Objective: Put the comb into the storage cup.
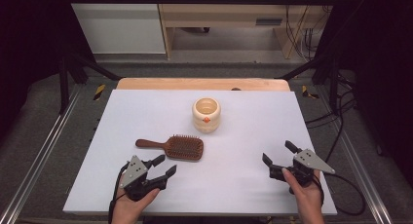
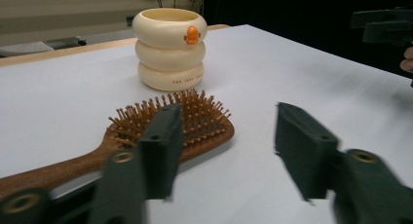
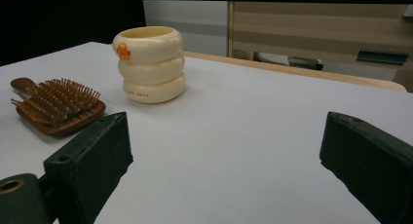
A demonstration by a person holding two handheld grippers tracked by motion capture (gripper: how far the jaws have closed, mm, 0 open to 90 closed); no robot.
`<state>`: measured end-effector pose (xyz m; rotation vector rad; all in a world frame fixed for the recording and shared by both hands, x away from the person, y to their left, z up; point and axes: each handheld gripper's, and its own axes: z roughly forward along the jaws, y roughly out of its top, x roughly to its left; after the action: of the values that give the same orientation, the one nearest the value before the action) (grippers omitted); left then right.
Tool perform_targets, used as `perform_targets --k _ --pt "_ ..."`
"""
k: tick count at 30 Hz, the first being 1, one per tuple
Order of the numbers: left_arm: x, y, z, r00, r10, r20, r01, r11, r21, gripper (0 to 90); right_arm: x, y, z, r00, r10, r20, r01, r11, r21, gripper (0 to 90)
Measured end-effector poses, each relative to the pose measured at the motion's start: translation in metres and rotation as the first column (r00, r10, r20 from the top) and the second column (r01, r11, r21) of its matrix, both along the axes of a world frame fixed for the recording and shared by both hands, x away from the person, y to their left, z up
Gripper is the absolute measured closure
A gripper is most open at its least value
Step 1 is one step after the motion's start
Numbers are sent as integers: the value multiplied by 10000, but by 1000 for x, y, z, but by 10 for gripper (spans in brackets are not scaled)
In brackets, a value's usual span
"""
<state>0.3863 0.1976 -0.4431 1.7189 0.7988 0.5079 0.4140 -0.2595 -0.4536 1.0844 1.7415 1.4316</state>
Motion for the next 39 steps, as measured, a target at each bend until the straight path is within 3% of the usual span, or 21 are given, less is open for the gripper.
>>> perform_targets --k 4,5,6,8,12,18,22,23,26,30,34,37,39 --pt "-2 -3 -2 9998 48 -194 -42 9995 317 657 0 2 0 10000 25 -15 -25 10000 -50 49" --pt "-1 -5 -3 9997 14 -236 -4 9990 439 657 0 2 0 10000 30 -24 -30 10000 -74 49" --pt "0 -9 -3 9997 -99 -238 116 9974 715 749 0 3 0 10000 47 -47 -48 9999 -153 49" --pt "1 -11 -3 9994 -153 -326 177 9970 752 773 -1 2 0 10000 36 -41 -37 9999 -161 49" --pt "10 -30 -7 9925 -605 -1063 737 9894 1248 894 1 0 -2 10000 -7 -94 6 9999 -108 49" --pt "24 -54 -22 9779 -710 -1967 1113 9730 2020 900 2 0 -2 9999 127 -79 -127 9999 -69 51" --pt "31 -67 -29 9723 -680 -2237 1199 9664 2274 900 1 3 -1 9999 135 -62 -136 9998 -136 51" --pt "35 -75 -31 9704 -677 -2319 1262 9606 2477 900 1 4 -1 9999 149 -63 -150 9998 -129 51" --pt "39 -81 -30 9694 -690 -2354 1316 9563 2613 900 0 4 -1 9998 163 -100 -165 9997 -176 50" --pt "49 -90 -28 9734 -674 -2188 1371 9371 3210 900 0 3 -1 9998 160 -71 -161 9998 -75 50" --pt "54 -90 -30 9737 -525 -2217 1251 9364 3278 900 0 2 -3 9997 190 -124 -190 9998 -43 51" --pt "57 -95 -35 9748 -433 -2190 1228 9234 3637 900 0 0 -2 9998 155 -111 -155 9999 -25 51" --pt "58 -95 -36 9740 -438 -2222 1245 9232 3637 900 0 0 -2 9999 146 -93 -145 9999 29 51"
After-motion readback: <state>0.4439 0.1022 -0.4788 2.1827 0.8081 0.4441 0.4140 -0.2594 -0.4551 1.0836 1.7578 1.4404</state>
